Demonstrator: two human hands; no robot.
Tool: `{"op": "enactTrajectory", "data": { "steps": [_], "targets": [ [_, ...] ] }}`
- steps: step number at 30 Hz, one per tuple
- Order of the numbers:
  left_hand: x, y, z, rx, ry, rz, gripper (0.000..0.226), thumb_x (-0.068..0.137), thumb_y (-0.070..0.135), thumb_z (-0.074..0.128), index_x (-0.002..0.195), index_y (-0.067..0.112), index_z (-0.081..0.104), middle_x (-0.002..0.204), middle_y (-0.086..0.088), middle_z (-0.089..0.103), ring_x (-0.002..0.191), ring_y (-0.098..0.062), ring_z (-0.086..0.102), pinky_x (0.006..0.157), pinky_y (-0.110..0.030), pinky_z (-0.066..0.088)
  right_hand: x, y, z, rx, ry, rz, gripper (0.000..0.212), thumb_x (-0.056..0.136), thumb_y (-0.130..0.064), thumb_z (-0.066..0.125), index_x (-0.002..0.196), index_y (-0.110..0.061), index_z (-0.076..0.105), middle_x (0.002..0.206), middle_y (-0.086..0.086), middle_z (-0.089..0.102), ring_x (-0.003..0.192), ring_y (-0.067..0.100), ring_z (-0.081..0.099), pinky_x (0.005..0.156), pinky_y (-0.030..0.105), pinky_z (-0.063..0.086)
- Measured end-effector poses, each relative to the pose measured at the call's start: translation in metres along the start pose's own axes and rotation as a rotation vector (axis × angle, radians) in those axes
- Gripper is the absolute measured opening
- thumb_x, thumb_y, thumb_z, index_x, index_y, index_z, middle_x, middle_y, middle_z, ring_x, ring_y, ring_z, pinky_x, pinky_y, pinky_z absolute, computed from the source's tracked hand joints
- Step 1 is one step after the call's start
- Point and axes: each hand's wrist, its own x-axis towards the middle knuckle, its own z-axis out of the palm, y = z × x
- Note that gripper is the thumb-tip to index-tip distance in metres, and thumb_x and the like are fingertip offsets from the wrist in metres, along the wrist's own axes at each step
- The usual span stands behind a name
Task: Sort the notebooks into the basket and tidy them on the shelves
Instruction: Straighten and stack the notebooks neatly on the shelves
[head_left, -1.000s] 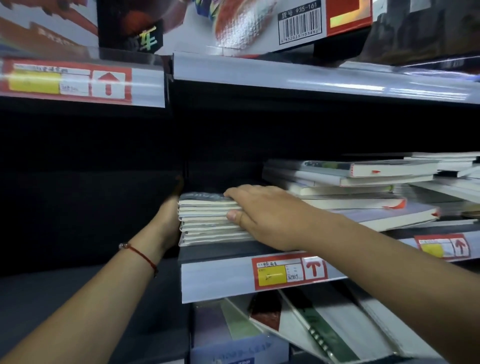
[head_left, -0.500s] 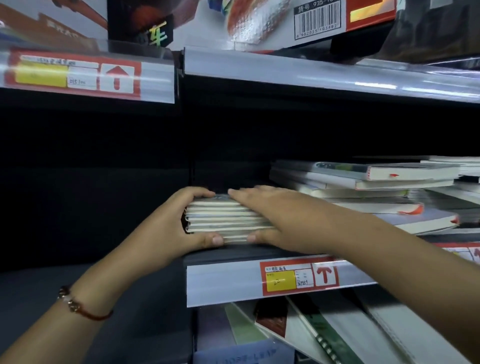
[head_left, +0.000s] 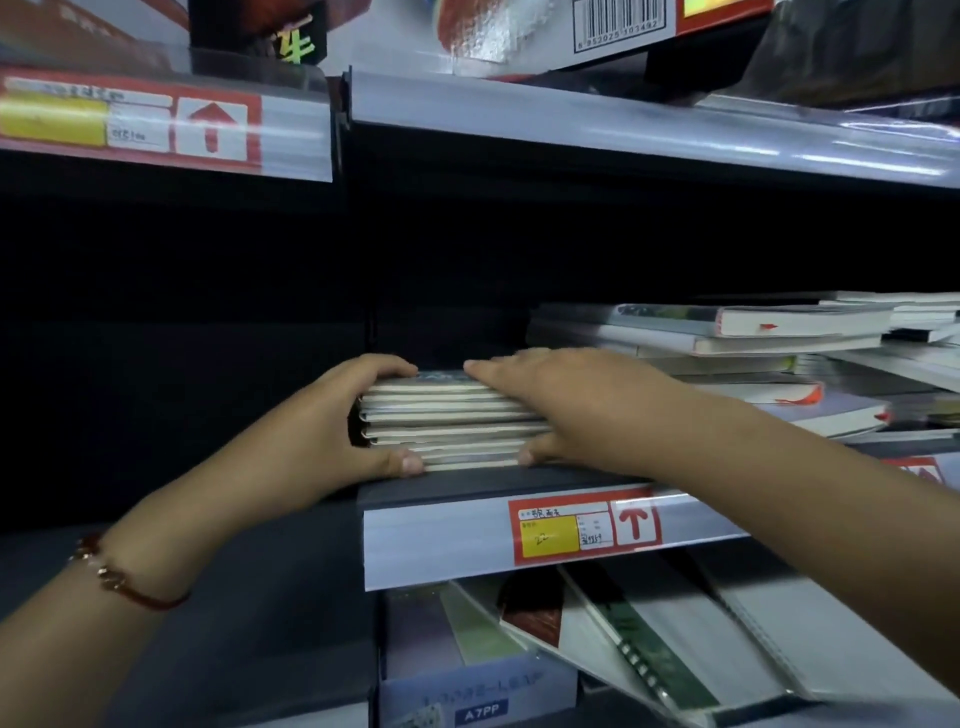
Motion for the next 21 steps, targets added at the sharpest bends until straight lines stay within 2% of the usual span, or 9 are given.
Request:
{"op": "enactTrajectory", "data": {
  "steps": [3, 7, 9, 11, 14, 16, 18, 21],
  "targets": [
    [0.003, 0.002, 0.001, 0.081, 0.023, 0.017, 0.065, 0.073, 0.046, 0.082, 0.122, 0.056, 0.042, 0.118, 0.036, 0.048, 0.105, 0.019, 0.047, 0.080, -0.008, 0.040, 0.003, 0.005, 0.002, -0.016, 0.044, 0.043, 0.091, 0.086, -0.050, 0.069, 0.157, -0.039, 0.014, 0.158, -0.008, 0.036, 0.137, 0.021, 0.044, 0.103, 0.038, 0.042],
    [0.000, 0.004, 0.007, 0.094, 0.044, 0.018, 0.062, 0.075, 0.046, 0.080, 0.121, 0.056, 0.040, 0.120, 0.035, 0.044, 0.104, 0.012, 0.049, 0.086, -0.017, 0.044, -0.001, 0.000, 0.012, 0.013, 0.109, 0.060, 0.086, 0.087, -0.045, 0.070, 0.156, -0.036, 0.019, 0.158, -0.008, 0.036, 0.137, 0.021, 0.044, 0.106, 0.038, 0.042],
    [-0.001, 0.004, 0.006, 0.058, 0.036, 0.008, 0.060, 0.075, 0.051, 0.078, 0.122, 0.055, 0.042, 0.122, 0.033, 0.045, 0.106, 0.009, 0.052, 0.089, -0.021, 0.046, -0.001, -0.002, 0.011, 0.034, 0.118, 0.071, 0.084, 0.089, -0.048, 0.067, 0.156, -0.036, 0.019, 0.159, -0.008, 0.034, 0.138, 0.019, 0.043, 0.107, 0.037, 0.040],
    [-0.003, 0.003, 0.006, -0.018, 0.035, -0.002, 0.057, 0.075, 0.060, 0.071, 0.125, 0.053, 0.045, 0.124, 0.030, 0.049, 0.109, 0.006, 0.053, 0.090, -0.023, 0.047, 0.000, -0.001, 0.006, 0.090, 0.082, 0.074, 0.075, 0.093, -0.056, 0.055, 0.156, -0.038, 0.020, 0.158, -0.008, 0.037, 0.137, 0.019, 0.043, 0.107, 0.037, 0.039],
    [-0.002, 0.001, 0.012, -0.091, 0.143, -0.006, 0.042, 0.083, 0.052, 0.069, 0.123, 0.046, 0.056, 0.122, 0.025, 0.058, 0.109, 0.003, 0.056, 0.092, -0.026, 0.048, 0.005, 0.001, 0.001, 0.150, 0.077, 0.111, 0.062, 0.094, -0.059, 0.052, 0.151, -0.046, 0.030, 0.148, -0.005, 0.051, 0.128, 0.021, 0.052, 0.100, 0.039, 0.046],
    [0.000, 0.005, 0.016, -0.148, 0.215, -0.041, 0.035, 0.084, 0.041, 0.074, 0.117, 0.043, 0.061, 0.116, 0.021, 0.062, 0.103, 0.001, 0.059, 0.087, -0.025, 0.048, 0.006, 0.000, 0.001, 0.181, 0.123, 0.135, 0.059, 0.093, -0.056, 0.057, 0.147, -0.047, 0.038, 0.141, -0.004, 0.058, 0.122, 0.021, 0.056, 0.095, 0.037, 0.049],
    [0.001, 0.008, 0.018, -0.181, 0.221, -0.079, 0.033, 0.083, 0.038, 0.076, 0.114, 0.042, 0.063, 0.113, 0.020, 0.064, 0.099, 0.002, 0.060, 0.080, -0.018, 0.045, 0.006, 0.000, 0.003, 0.192, 0.150, 0.140, 0.058, 0.092, -0.056, 0.059, 0.146, -0.046, 0.041, 0.140, -0.005, 0.059, 0.121, 0.020, 0.057, 0.094, 0.035, 0.049],
    [-0.006, 0.011, 0.016, -0.204, 0.184, -0.079, 0.037, 0.083, 0.040, 0.075, 0.118, 0.042, 0.062, 0.113, 0.023, 0.064, 0.100, 0.007, 0.060, 0.073, -0.006, 0.043, 0.002, 0.003, 0.004, 0.216, 0.112, 0.119, 0.061, 0.092, -0.060, 0.054, 0.149, -0.046, 0.036, 0.145, -0.006, 0.054, 0.127, 0.019, 0.053, 0.101, 0.038, 0.047]
  ]
}}
